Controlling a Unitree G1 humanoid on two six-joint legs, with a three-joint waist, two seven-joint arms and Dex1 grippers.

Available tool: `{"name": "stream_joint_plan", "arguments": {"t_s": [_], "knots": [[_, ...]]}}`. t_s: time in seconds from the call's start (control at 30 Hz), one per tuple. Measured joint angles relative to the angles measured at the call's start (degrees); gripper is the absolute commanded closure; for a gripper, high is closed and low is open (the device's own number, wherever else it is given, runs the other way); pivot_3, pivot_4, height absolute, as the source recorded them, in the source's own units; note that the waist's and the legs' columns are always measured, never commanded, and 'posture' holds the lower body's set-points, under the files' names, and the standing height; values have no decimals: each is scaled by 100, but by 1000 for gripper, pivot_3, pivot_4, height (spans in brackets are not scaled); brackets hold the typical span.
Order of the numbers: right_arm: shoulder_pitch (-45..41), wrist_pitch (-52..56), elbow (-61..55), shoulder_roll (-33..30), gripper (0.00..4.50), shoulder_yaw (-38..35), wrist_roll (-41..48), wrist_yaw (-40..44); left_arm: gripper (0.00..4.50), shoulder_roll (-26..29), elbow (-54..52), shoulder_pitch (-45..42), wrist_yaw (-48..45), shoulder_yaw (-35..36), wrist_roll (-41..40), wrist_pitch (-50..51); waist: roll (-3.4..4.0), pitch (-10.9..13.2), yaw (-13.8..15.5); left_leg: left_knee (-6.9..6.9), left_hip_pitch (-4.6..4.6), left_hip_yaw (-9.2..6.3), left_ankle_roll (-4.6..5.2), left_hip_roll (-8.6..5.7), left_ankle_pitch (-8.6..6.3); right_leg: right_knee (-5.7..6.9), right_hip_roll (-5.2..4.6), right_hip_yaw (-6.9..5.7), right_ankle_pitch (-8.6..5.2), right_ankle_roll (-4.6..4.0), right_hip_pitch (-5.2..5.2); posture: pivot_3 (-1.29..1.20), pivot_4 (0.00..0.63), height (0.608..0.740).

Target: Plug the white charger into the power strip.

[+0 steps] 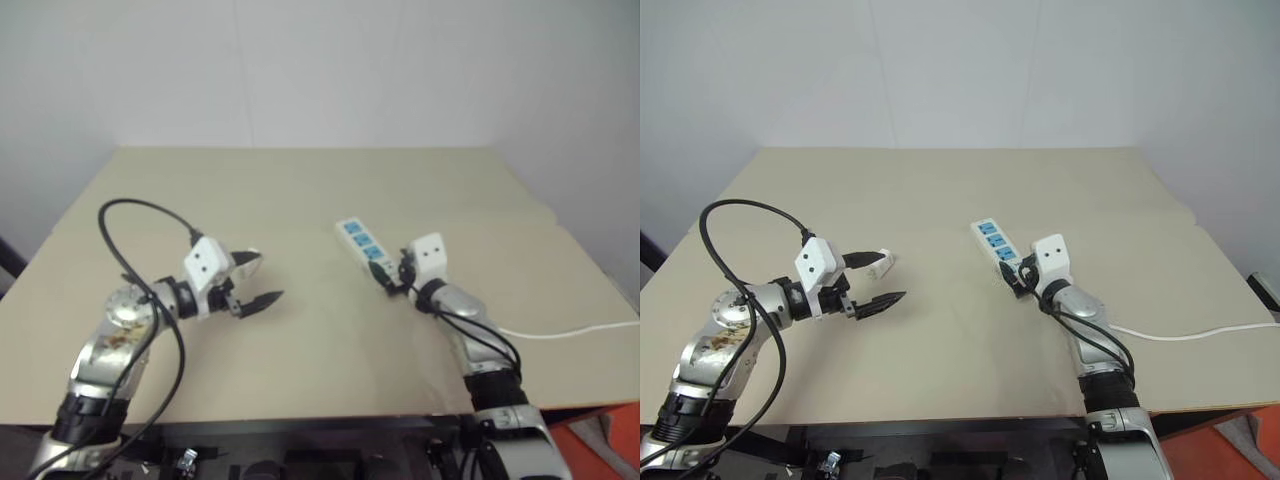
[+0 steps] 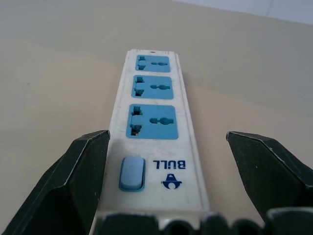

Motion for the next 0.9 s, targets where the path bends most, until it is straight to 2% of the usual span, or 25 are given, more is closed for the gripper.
{"name": "stream_joint_plan", "arguments": {"t_s": [0.9], "knots": [[-273,-830,1349,334,18,37,-174,-36,0,47,-235,225,18,9,-163,18,2,1,-7,-2,2,0,-2,1,1,2,0,3,0,0,0,0,150,740]]}}
